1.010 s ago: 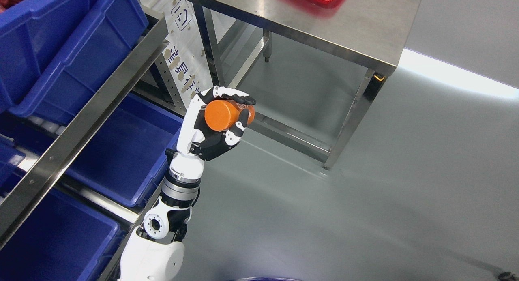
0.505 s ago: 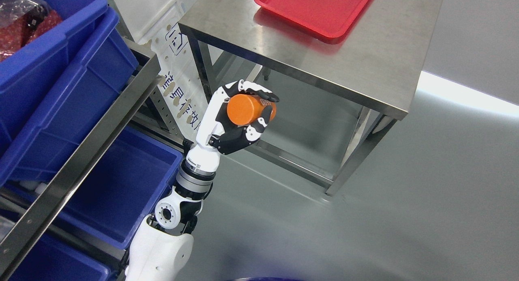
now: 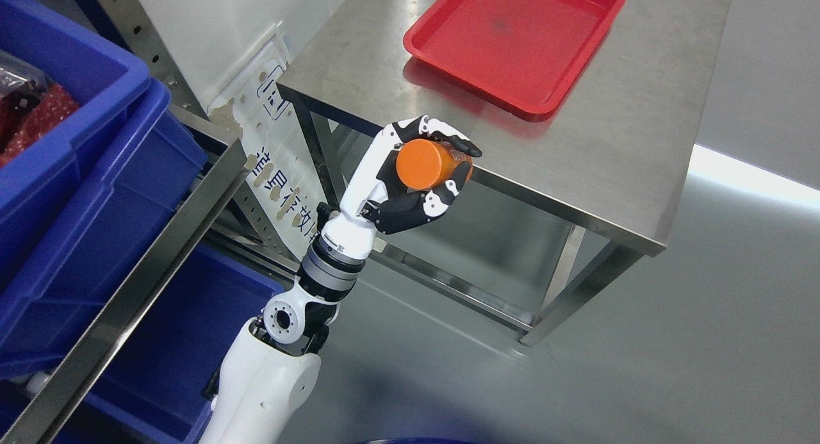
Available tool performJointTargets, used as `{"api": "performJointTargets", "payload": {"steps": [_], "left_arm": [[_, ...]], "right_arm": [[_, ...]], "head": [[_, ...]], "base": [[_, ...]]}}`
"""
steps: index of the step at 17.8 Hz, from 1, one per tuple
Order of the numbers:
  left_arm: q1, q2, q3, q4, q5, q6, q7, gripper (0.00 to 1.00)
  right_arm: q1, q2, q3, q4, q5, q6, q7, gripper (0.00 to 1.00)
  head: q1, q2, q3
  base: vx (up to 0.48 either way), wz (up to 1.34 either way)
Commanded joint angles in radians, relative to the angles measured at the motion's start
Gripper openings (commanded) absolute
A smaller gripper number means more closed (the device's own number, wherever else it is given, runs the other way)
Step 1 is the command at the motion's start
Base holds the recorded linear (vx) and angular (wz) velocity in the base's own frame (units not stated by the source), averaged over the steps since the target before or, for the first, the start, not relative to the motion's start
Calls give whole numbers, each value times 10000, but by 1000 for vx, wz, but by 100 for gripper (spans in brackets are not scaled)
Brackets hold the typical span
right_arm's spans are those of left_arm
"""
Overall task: Grab orange capacitor from left shelf to right desk
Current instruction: 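Lower the held container onto the red tray with the left hand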
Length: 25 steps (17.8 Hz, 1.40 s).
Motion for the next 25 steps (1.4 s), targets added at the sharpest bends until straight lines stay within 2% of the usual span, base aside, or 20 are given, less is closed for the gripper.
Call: {"api": "performJointTargets", "payload": {"steps": [1,4,7,10,14,16,20,25], "left_arm": [[-590,174,-575,276,-13,156,-3,4],[-882,174,-774,306,-13,279,-3,4],[-1463,174,-1188,306,-13,906,-3,4],[-2597,174,-1480,413,-13,1978,12,4],[-3626,174,-1466,873,-29,4094,486,4],[-4254,174,-1481,1545,-59,4634,534,4],[-5252,174,-1833,3217,-366,4774,534,4],[-5592,174,-2477,4154,-335,4805,519,4]], "right_arm": [[215,-175,-123,-175,61,4,4,100],[215,-175,-123,-175,61,4,4,100],[215,-175,-123,-175,61,4,4,100],[215,-175,-123,-175,61,4,4,100],[215,-175,-123,-175,61,4,4,100],[215,-175,-123,-175,61,-11,4,100],[215,-175,-123,-175,61,4,4,100],[215,-175,-123,-175,61,4,4,100]], "head": [[0,0,0],[0,0,0],[0,0,0],[0,0,0],[0,0,0],[0,0,0],[0,0,0],[0,0,0]], "base": [[182,-8],[188,-74],[162,-89],[142,-46],[153,-77],[150,-129],[128,-25],[102,13]]}}
